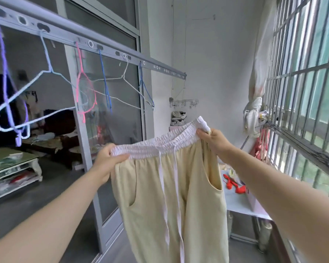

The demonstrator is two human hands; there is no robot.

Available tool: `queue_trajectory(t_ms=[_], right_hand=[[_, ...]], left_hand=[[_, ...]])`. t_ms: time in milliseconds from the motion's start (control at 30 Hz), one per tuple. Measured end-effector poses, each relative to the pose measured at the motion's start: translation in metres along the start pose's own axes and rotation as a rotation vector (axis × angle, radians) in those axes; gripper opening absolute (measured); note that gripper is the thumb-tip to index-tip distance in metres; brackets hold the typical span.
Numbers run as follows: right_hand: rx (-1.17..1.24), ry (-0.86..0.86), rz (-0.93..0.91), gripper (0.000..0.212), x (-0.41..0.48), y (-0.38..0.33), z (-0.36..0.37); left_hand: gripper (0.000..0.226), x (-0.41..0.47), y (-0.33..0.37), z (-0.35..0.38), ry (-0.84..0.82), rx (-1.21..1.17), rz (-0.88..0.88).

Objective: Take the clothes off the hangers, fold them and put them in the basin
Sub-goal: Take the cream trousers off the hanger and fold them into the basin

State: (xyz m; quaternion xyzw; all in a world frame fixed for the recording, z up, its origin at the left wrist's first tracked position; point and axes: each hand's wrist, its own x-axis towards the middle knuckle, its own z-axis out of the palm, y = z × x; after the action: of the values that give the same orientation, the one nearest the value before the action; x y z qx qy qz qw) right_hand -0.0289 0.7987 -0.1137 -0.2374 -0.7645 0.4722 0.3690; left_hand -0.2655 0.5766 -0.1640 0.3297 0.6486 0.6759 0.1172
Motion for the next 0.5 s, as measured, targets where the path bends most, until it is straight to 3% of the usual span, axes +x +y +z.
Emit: queue_trajectory(t_ms=[133,333,400,500], right_hand=[[-0.017,-0.009,0.05,0.045,-0.024,-0.014,0.011],[0.179,-0.004,0.04,0.024,-0.049,-0.047,0.016],[0.212,-0.006,0.086,0.021,-0.056,-0.05,0.013],[0.215,-0.014,0.197,0.02,-0.069,-0.046,0.013]], left_hand=[[0.025,-0.014,0.03,-0.017,0.111,0.0,0.161],[0.039,-0.026,0.083,-0.029,0.235,0.002,0.312],[0.039,-0.033,0.091,-0.03,0.271,-0.011,0.202],[0.022,-0.047,0.09,-0.029,0.172,-0.003,-0.14]])
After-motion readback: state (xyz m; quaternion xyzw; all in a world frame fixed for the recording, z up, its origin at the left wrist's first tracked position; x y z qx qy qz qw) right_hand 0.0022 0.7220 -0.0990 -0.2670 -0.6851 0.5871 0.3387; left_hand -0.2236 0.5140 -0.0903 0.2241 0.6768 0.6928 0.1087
